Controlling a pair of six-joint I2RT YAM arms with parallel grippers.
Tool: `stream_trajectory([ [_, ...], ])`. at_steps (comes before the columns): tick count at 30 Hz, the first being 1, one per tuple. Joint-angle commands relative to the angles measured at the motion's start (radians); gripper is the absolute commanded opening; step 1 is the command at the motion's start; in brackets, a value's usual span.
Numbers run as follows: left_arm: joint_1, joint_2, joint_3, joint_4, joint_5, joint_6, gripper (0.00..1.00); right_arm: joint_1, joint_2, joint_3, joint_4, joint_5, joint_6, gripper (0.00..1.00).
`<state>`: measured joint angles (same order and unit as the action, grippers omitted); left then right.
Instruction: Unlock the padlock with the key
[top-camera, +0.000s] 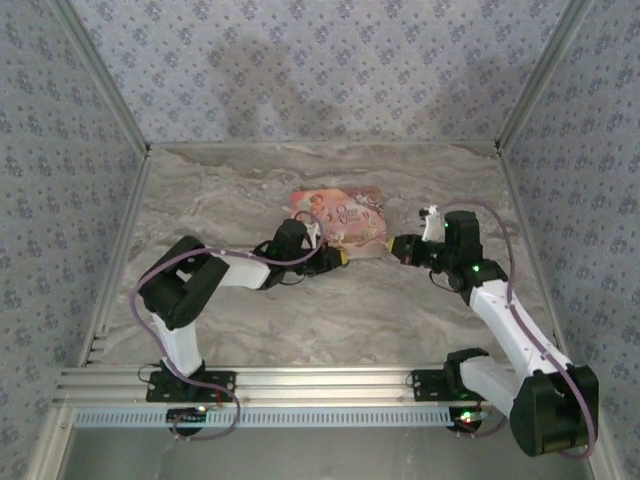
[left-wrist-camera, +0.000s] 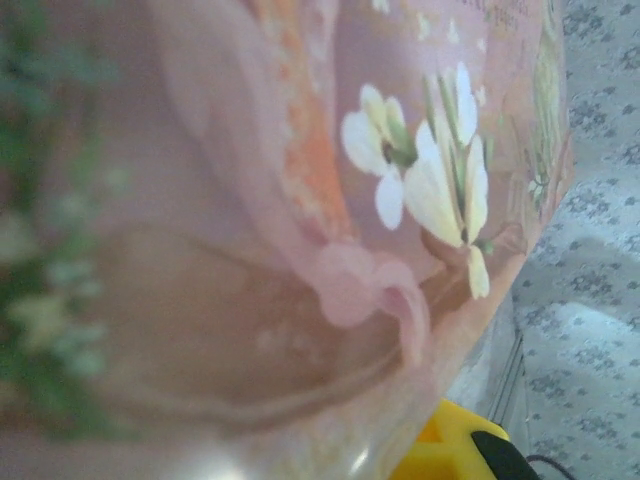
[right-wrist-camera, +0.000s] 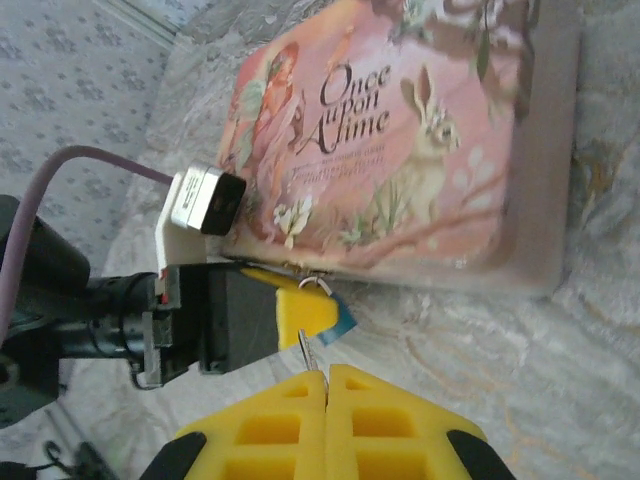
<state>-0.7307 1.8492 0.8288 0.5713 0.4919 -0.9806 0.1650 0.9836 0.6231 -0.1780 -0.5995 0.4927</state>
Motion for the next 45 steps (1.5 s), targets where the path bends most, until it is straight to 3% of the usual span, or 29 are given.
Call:
stream_trajectory([
  [1,-0.021,0.022,0.043,0.053,0.036,-0.102,0.05,-0.034,-0.05,-0.065,0.079,-0.114,0.107,0.0],
  [9,-0.023,0.022,0.077,0.064,0.022,-0.151,0.04,-0.078,-0.128,-0.277,0.351,-0.159,0.342,0.0],
  [18,-0.023,0.019,0.114,0.046,0.033,-0.173,0.05,-0.063,-0.131,-0.463,0.632,-0.044,0.547,0.0],
  [22,-0.022,0.008,0.116,0.037,0.031,-0.173,0.04,-0.028,-0.108,-0.477,0.66,0.019,0.558,0.0],
  [33,-0.022,-0.008,0.112,0.039,0.028,-0.176,0.05,0.052,0.171,-0.425,0.875,0.056,0.59,0.0],
  [38,-0.022,-0.01,0.113,0.045,0.029,-0.18,0.05,0.088,0.322,-0.423,1.059,0.069,0.644,0.0],
  [45,-0.02,-0.011,0.115,0.062,0.033,-0.191,0.05,0.172,0.435,-0.404,1.212,0.121,0.681,0.0],
])
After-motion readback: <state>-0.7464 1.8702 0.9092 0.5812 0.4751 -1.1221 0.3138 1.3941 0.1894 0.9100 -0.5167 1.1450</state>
